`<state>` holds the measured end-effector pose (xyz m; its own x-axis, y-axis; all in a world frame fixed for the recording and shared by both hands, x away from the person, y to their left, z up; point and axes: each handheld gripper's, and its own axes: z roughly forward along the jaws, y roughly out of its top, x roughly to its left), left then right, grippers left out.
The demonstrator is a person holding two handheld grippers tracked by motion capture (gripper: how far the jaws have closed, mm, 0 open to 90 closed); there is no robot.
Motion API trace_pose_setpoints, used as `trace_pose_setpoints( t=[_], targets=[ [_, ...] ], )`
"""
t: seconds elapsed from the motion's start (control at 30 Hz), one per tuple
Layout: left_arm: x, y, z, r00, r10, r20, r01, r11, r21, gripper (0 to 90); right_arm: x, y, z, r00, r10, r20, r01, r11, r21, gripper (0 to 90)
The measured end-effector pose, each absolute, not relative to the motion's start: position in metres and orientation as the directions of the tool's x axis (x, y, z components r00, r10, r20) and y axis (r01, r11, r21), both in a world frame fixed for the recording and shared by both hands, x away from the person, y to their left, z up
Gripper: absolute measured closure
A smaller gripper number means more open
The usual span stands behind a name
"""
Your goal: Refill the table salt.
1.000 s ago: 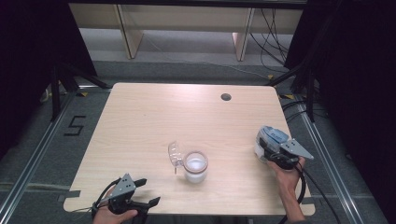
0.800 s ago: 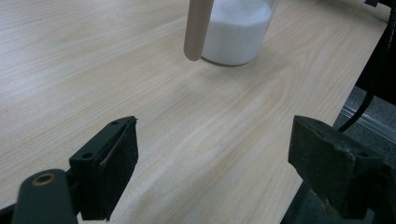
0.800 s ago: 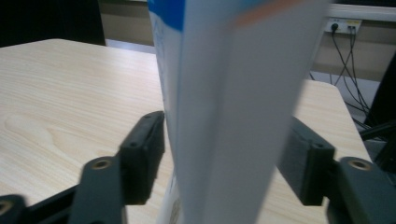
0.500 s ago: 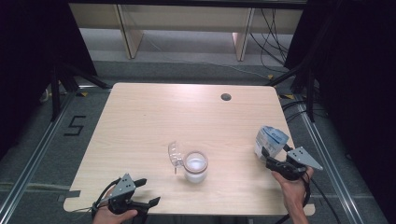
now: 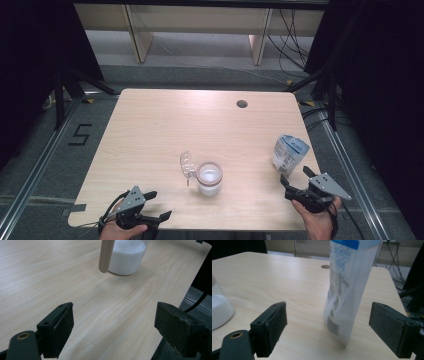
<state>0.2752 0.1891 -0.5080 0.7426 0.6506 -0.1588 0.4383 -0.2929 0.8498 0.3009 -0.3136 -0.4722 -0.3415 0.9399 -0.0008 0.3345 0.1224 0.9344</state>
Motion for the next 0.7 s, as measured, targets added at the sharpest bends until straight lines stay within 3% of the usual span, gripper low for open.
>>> trace_pose_setpoints(
  t=[0.2, 0.33, 0.7],
  targets=[
    [0.275, 0.189, -0.508, 0.749, 0.643, -0.159, 0.432, -0.292, 0.853, 15.1, 0.282, -0.305, -0.472, -0.379, 0.925, 0.017, 0.352, 0.127, 0.927, 15.7],
    [0.275, 0.187, -0.507, 0.759, 0.632, -0.155, 0.418, -0.292, 0.86, 15.1, 0.276, -0.301, -0.475, -0.407, 0.913, -0.002, 0.311, 0.141, 0.94, 15.7],
    [0.276, 0.19, -0.505, 0.755, 0.635, -0.164, 0.42, -0.276, 0.864, 15.0, 0.256, -0.285, -0.479, -0.472, 0.881, 0.023, 0.355, 0.166, 0.92, 15.9]
  ],
)
